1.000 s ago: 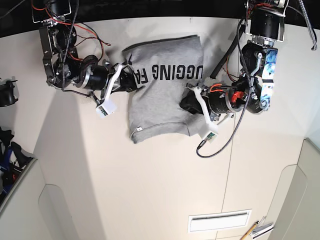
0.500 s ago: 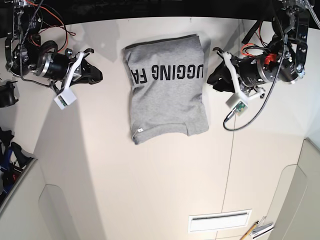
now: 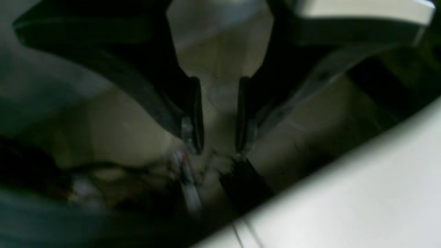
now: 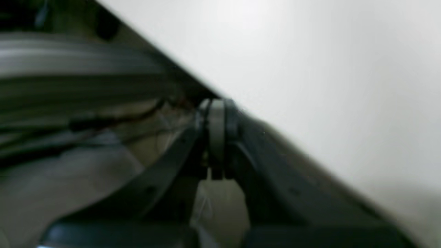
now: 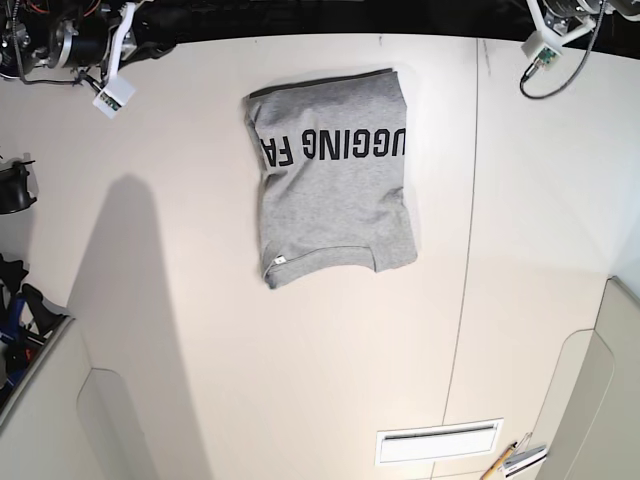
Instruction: Fold the T-shirt properly
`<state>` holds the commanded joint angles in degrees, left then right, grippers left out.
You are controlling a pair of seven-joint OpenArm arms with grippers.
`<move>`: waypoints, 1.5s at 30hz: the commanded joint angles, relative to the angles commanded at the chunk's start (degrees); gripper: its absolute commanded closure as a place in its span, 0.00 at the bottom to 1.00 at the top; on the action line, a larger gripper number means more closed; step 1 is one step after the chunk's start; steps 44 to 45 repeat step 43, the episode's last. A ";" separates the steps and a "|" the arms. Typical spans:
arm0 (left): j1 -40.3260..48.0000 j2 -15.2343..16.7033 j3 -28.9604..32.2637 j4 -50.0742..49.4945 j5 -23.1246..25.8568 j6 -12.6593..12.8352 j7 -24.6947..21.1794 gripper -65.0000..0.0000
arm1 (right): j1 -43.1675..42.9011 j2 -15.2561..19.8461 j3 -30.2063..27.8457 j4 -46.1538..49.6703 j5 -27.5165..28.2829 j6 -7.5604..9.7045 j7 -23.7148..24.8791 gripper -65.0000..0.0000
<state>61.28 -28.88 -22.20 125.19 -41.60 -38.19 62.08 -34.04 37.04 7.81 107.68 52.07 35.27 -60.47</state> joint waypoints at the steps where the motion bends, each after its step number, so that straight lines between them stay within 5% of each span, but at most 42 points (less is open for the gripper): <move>1: 2.40 0.02 0.02 -0.07 0.81 0.00 -1.03 0.73 | -1.31 0.81 0.00 0.00 0.02 0.00 0.00 1.00; 8: 9.05 -0.20 4.90 -12.09 8.92 -1.81 -7.39 0.73 | -9.35 4.72 -0.11 -0.17 -0.22 0.13 0.02 1.00; 14: 8.55 -3.89 20.00 -29.07 29.59 -1.81 -26.29 0.73 | -10.43 10.97 -4.85 -0.55 -1.11 0.13 0.26 1.00; 17: 6.29 -3.85 26.32 -35.85 33.86 -1.81 -26.84 0.73 | -10.43 13.11 -11.28 -1.36 -4.26 0.11 1.68 1.00; 23: -5.11 -3.50 36.06 -53.86 34.42 -1.81 -37.27 0.73 | -9.97 13.92 -24.76 -6.36 -19.85 0.07 13.70 1.00; 30: -21.24 -3.21 46.64 -72.81 34.38 -1.81 -37.44 0.73 | -1.09 13.77 -39.06 -21.86 -26.21 0.04 24.68 1.00; 35: -32.98 -2.56 56.57 -83.67 32.68 -1.81 -38.12 0.73 | 7.87 8.55 -47.08 -36.57 -28.04 0.07 24.79 1.00; 43: -41.81 9.25 58.66 -94.97 30.14 -1.81 -38.32 0.73 | 19.21 -2.01 -58.18 -51.21 -30.25 -0.11 24.94 1.00; 45: -41.81 9.25 58.66 -94.97 30.14 -1.81 -38.32 0.73 | 19.21 -2.01 -58.18 -51.21 -30.25 -0.11 24.94 1.00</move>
